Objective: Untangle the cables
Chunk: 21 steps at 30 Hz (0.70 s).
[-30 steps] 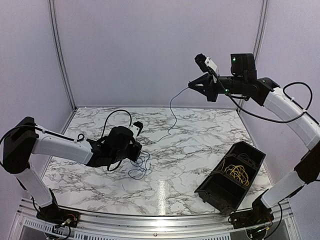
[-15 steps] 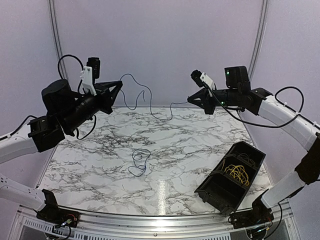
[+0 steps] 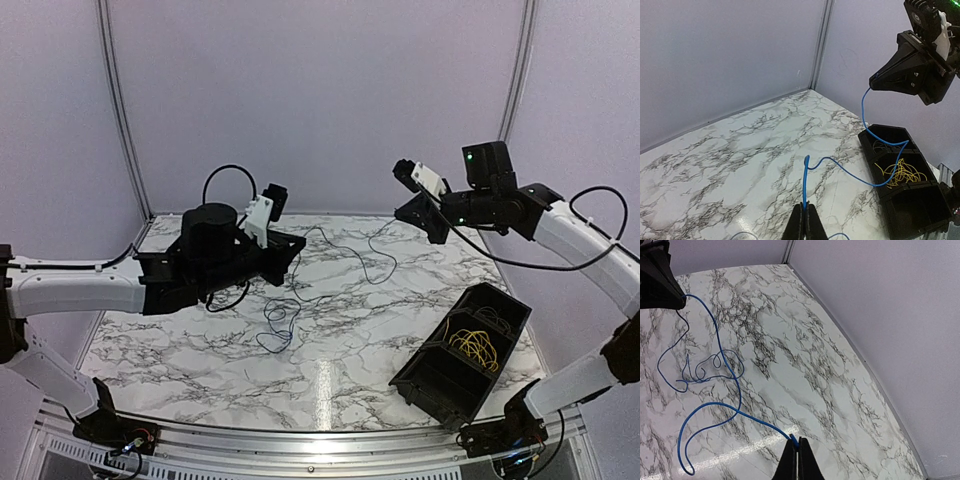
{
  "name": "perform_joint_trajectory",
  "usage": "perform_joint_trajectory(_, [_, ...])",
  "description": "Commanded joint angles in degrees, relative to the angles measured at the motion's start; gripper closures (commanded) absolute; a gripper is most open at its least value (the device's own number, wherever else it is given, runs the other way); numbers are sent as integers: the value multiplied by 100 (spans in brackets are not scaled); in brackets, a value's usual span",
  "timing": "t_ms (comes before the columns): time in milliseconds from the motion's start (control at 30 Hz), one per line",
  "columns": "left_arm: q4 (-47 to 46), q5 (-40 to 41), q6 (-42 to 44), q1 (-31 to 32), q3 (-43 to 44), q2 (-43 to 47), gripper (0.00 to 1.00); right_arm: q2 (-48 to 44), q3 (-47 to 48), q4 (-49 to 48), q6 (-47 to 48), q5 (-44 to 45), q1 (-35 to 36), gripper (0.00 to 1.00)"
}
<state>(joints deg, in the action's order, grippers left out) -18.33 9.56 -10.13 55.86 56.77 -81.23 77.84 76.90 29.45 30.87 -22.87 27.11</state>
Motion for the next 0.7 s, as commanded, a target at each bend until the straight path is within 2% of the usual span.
perform_joint_trajectory(0, [-567, -408, -10, 273, 527, -529, 100, -760, -466, 1220, 1065, 272, -75, 100])
perform_joint_trajectory(200, [-1009, -856, -70, 571, 865, -1305, 100, -1692, -1217, 2466, 1802, -188, -77, 100])
perform_joint_trajectory(367, [-1427, -1274, -158, 838, 1018, -1836, 100, -2098, -1967, 3537, 2556, -324, -121, 100])
perform_joint_trajectory(500, [-1577, -1452, -301, 1085, 1391, -2356, 100, -2297, -2607, 4122, 2785, -241, -128, 100])
perform_joint_trajectory(567, [-1647, -1574, -442, 1186, 1615, -2622, 100, -2361, -2779, 4372, 2853, -139, -127, 92])
perform_joint_trajectory(633, [-1704, -1687, -523, 1288, 1852, -2892, 100, -2455, -2888, 4451, 2806, 58, -128, 75])
perform_joint_trajectory(667, [-1713, -1750, -547, 1330, 1975, -3018, 100, -2511, -2924, 4461, 2777, 179, -138, 70])
